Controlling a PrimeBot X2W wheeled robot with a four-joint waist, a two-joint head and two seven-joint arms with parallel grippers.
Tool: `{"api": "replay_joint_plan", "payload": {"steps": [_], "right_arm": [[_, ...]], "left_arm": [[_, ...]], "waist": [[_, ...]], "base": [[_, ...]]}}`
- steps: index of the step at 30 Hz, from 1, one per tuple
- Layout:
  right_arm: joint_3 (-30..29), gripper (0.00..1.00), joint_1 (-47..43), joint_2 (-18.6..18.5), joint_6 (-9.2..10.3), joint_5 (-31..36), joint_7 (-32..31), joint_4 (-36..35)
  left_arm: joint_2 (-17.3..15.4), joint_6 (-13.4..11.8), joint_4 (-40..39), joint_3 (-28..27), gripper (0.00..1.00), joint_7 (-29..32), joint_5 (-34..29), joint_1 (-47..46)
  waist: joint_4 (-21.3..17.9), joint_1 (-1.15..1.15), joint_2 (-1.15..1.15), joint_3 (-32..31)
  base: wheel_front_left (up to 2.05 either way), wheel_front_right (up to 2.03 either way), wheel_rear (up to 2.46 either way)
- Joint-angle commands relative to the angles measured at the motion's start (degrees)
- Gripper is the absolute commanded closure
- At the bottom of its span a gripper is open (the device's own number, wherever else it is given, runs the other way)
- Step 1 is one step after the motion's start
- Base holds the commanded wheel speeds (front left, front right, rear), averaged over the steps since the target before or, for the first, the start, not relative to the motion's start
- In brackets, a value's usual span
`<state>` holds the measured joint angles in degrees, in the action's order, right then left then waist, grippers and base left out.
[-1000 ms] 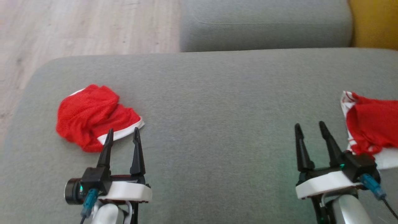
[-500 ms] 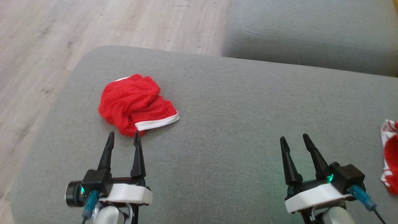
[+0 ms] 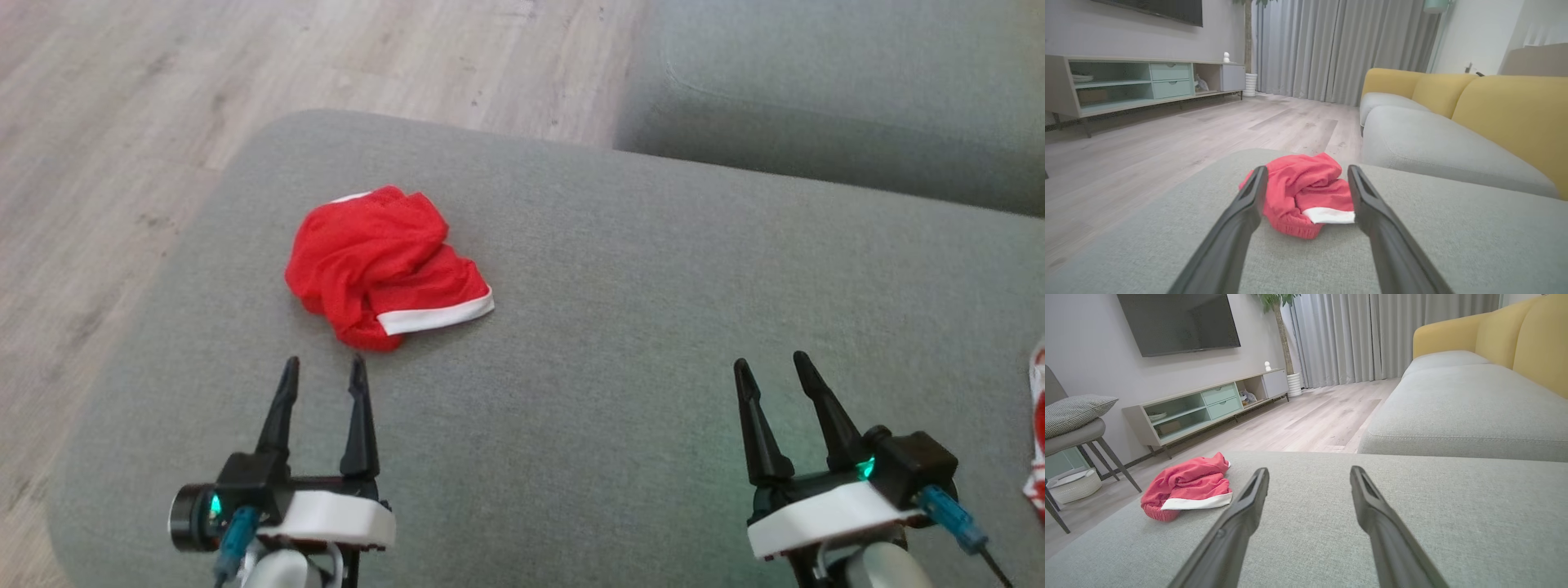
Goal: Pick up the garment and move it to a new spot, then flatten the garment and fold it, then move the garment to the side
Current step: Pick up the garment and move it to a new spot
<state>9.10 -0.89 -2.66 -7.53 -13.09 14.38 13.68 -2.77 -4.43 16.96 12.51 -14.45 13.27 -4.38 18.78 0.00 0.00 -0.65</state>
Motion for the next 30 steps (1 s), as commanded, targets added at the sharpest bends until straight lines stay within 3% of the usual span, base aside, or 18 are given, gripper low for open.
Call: {"api": "replay_joint_plan", "payload": {"steps": [1,7,14,27,28,29,30], "right_arm": [[1.2,0.0,1.8,-0.2,0.04,0.2,0.6,-1.8],[0.2,0.0,3.5,-0.2,0.04,1.7,0.6,-2.1],[-0.9,0.0,6.1,-0.2,0.04,3.6,0.6,-2.7],[-0.5,0.0,9.3,-0.2,0.04,4.5,0.6,-3.3],[-0.4,0.0,9.4,-0.2,0.04,4.5,0.6,-3.2],[-0.3,0.0,9.6,-0.2,0.04,4.5,0.6,-3.2],[-0.3,0.0,9.7,-0.2,0.04,4.5,0.6,-3.1]], "left_arm": [[-0.3,0.7,-0.8,-2.2,0.0,-0.5,-1.2,-3.7],[-3.4,3.4,7.2,-1.9,0.0,1.2,-2.7,-12.7],[-8.1,6.2,19.8,-0.3,0.0,12.8,-4.7,-26.9],[-13.1,9.1,37.2,-0.1,0.0,18.0,-4.2,-40.4],[-13.3,9.3,38.2,-0.1,0.13,18.2,-3.9,-40.9],[-13.4,9.5,39.1,-0.3,1.0,18.0,-3.5,-41.3],[-13.4,9.6,39.9,-0.7,1.0,17.8,-2.9,-41.7]], "waist": [[-1.0,0.0,0.0,1.1],[-4.1,0.0,0.0,5.7],[-8.4,0.0,0.0,12.4],[-13.6,0.0,0.0,18.7],[-13.8,0.0,0.0,18.9],[-14.0,0.0,0.0,18.9],[-14.2,0.0,0.0,18.9]], "base": [[0.0,0.0,0.0],[0.0,0.0,0.0],[0.0,0.0,0.0],[0.0,0.0,0.0],[0.0,0.0,0.0],[0.0,0.0,0.0],[0.0,0.0,0.0]]}}
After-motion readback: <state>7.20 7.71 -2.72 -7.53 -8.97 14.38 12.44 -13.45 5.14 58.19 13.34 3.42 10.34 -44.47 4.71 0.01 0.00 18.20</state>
